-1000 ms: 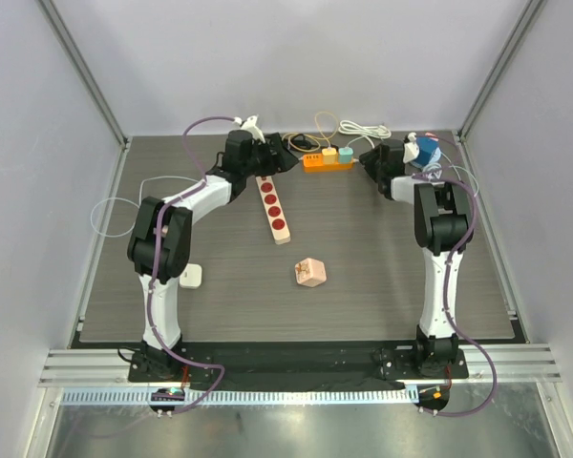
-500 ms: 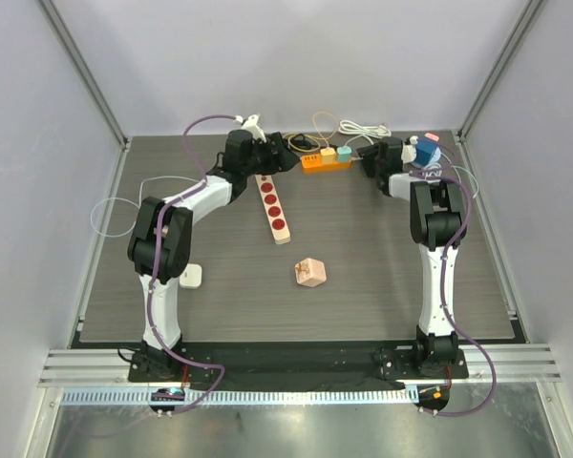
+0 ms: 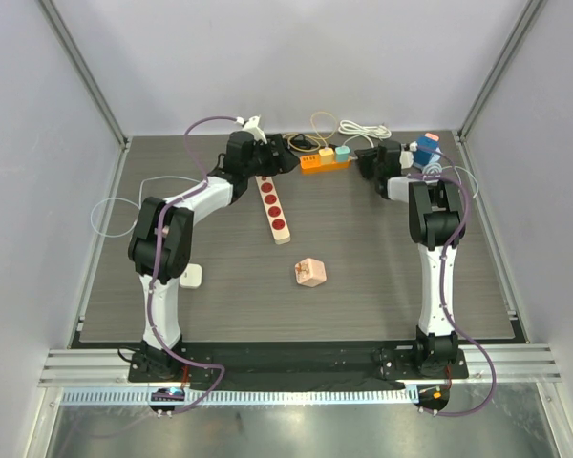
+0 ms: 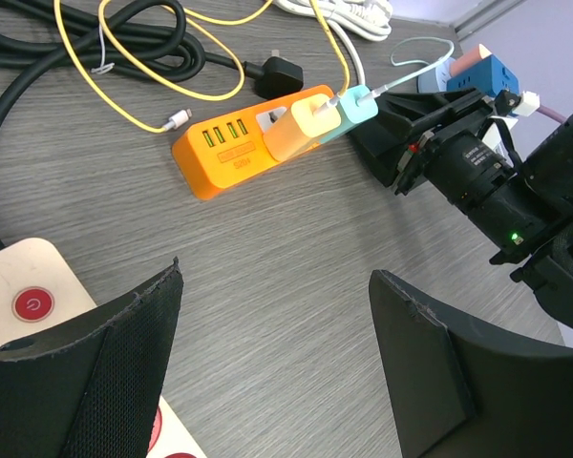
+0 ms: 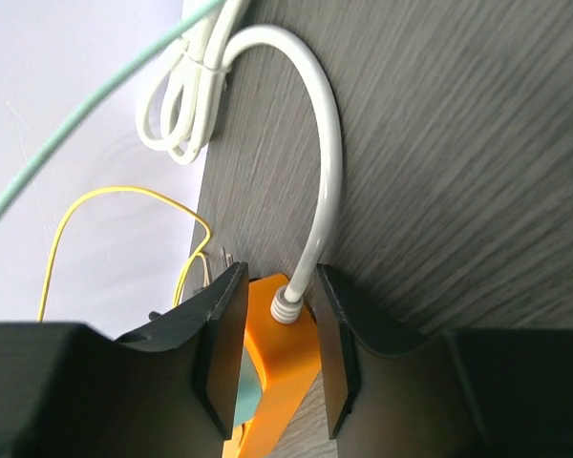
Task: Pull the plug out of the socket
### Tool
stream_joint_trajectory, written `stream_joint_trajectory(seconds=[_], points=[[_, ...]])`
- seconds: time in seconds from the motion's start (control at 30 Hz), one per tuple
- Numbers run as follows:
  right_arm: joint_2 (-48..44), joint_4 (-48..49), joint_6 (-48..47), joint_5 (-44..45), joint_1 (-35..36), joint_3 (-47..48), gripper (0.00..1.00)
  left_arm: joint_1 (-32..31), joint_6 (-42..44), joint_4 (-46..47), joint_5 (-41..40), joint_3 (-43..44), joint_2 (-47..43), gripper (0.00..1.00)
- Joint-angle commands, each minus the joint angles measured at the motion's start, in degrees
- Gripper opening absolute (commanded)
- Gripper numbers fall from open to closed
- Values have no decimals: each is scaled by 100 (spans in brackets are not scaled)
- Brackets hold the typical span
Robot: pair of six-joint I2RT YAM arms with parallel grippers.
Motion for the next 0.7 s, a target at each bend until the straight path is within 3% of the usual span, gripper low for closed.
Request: stream_joint_trajectory(seconds=[0.0, 0.33, 0.47, 0.67], points=[[6, -286, 134, -33, 164, -89, 40, -22, 148, 285, -103, -6, -126, 80], [181, -488, 38, 204, 279, 148, 37, -22, 183, 276, -156, -59, -187, 80], [120, -392, -68, 178, 270, 52, 1, -22, 209, 276, -191, -68, -213, 80], [-354, -155, -322, -33, 322, -728, 1, -22, 350, -91, -112, 239, -108, 77]])
